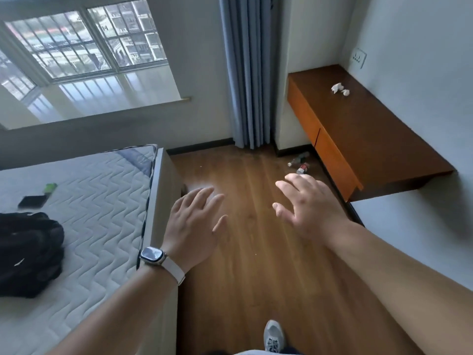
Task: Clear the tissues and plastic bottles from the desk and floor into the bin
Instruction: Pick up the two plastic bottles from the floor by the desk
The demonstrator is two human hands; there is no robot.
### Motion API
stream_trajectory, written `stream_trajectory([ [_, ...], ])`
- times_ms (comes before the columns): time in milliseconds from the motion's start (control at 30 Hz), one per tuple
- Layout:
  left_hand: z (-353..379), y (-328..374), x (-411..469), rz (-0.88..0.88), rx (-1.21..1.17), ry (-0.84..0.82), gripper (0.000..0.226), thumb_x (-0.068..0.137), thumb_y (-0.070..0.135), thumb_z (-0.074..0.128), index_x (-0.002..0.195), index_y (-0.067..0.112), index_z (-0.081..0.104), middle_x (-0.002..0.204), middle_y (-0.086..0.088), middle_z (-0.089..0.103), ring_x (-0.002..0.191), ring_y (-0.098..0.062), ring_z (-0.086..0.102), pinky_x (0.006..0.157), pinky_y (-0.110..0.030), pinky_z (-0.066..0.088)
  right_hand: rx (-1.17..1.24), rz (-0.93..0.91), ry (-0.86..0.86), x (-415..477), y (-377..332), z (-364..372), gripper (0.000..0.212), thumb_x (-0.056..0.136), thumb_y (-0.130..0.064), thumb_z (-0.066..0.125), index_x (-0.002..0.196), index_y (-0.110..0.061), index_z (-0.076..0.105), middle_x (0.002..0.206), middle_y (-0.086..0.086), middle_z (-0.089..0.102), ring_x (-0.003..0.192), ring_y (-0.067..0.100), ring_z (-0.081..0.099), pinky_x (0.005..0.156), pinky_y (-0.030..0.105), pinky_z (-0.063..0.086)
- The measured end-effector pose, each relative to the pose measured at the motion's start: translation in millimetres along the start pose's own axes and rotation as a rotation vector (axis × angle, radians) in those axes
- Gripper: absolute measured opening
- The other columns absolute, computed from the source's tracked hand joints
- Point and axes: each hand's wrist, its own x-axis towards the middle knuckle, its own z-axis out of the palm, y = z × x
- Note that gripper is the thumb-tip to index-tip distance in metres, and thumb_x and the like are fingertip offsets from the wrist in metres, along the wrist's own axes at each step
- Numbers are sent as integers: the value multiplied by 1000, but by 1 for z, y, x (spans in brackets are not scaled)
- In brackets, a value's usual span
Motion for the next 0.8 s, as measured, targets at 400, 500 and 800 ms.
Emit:
stream_trajectory([
  [400,48,-34,128,97,-25,-46,45,90,47,46,127,25,57,138,-3,55,131,-26,47,107,-45,35,-14,94,-24,82,48,13,57,91,-52,37,128,-15,58,131,10,55,121,28,50,96,45,45],
  [500,69,-50,167,131,-50,-45,44,89,46,50,127,25,57,139,-2,55,131,-25,47,107,-44,35,-36,141,-46,116,59,22,57,91,-52,37,129,-15,57,132,10,54,122,28,48,97,44,44],
  [800,101,-153,323,174,-124,43,42,85,37,67,124,22,60,133,-3,57,126,-27,49,101,-48,40,-97,262,-50,265,56,30,57,92,-52,33,130,-16,55,135,8,52,124,26,48,98,43,44],
])
